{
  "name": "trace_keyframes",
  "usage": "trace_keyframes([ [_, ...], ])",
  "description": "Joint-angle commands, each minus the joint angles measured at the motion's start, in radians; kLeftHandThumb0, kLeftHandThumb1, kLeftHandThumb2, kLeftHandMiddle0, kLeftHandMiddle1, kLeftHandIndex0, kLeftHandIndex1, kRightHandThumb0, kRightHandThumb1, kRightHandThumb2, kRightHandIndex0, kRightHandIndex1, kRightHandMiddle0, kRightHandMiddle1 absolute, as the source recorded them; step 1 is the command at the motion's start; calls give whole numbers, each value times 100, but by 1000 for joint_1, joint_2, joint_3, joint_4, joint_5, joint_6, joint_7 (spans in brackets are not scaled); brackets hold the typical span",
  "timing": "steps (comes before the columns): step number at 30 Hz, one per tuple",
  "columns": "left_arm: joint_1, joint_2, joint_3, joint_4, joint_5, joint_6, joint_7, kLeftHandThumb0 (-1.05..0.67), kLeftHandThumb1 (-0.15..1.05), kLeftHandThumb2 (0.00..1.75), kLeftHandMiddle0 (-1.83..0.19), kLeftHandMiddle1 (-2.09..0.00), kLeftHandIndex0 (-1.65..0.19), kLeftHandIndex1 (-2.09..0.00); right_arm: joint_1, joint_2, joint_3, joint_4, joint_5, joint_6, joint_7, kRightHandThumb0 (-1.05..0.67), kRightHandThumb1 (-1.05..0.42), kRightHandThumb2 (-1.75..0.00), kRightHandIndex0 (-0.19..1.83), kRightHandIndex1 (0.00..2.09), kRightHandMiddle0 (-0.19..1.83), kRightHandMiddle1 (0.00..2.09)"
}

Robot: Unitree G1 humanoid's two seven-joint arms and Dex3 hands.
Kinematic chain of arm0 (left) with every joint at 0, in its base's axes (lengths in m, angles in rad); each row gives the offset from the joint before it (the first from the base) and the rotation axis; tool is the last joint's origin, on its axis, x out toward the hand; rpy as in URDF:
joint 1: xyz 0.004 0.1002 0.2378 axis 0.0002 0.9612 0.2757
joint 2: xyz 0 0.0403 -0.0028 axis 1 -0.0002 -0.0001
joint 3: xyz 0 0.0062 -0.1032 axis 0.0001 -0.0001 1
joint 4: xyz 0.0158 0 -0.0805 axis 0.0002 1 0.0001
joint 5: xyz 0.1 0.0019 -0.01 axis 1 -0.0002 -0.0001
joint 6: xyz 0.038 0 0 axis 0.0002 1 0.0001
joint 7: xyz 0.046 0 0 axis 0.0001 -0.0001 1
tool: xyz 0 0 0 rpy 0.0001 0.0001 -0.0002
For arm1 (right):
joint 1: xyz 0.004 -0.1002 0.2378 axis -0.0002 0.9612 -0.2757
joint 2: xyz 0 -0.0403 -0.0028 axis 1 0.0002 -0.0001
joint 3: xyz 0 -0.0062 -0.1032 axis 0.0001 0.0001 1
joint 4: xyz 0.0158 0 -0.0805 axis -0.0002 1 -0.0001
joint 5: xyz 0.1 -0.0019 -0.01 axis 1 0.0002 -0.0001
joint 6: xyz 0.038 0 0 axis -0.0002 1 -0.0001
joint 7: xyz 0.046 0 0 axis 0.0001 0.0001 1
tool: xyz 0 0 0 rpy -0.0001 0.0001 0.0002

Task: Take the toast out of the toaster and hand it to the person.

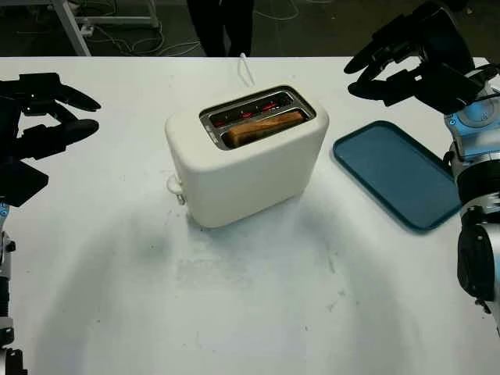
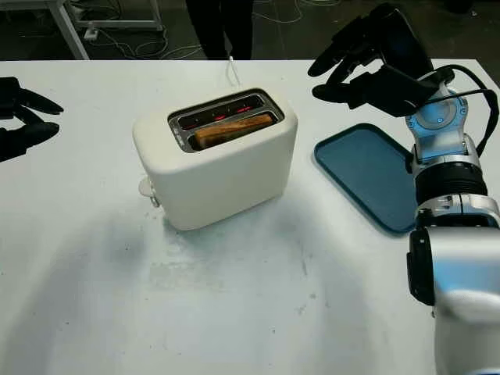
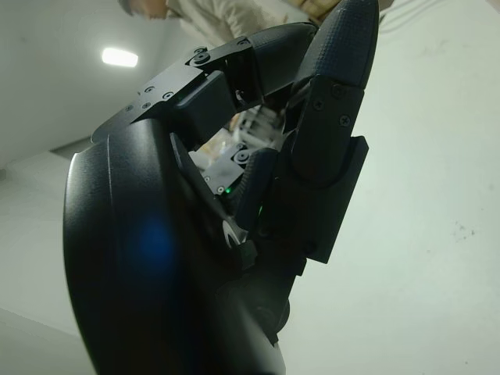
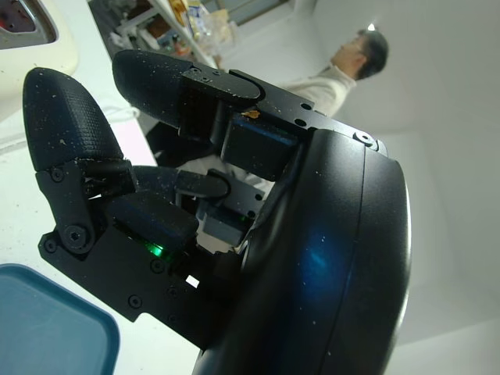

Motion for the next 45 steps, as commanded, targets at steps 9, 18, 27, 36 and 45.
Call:
trace_keyframes([
  [9,-91,-62,-39,76,-5,-35,16,-81,90,0,-110,-97,-96,-70,8,17,-7,1,20,-4,-1,-92,-5,-99,157,40,156,18],
  [18,-124,-67,-69,78,19,-11,19,-82,88,0,-112,-98,-99,-72,10,30,-9,-3,27,-15,-2,-92,-6,-99,156,38,157,16],
  [27,-179,-64,-115,165,54,-67,15,-82,87,0,-105,-103,-93,-83,-2,53,16,-11,-17,-30,-78,-86,-1,-103,155,41,157,14],
  [36,-157,-60,-119,159,66,-62,18,-83,88,0,-105,-109,-89,-90,-2,54,26,-12,-13,-38,-80,-76,3,-106,155,41,156,12],
  [45,-156,-76,-119,162,44,-70,12,-83,90,1,-103,-109,-87,-89,4,60,24,-14,3,-49,-65,-73,2,-104,154,41,155,10],
])
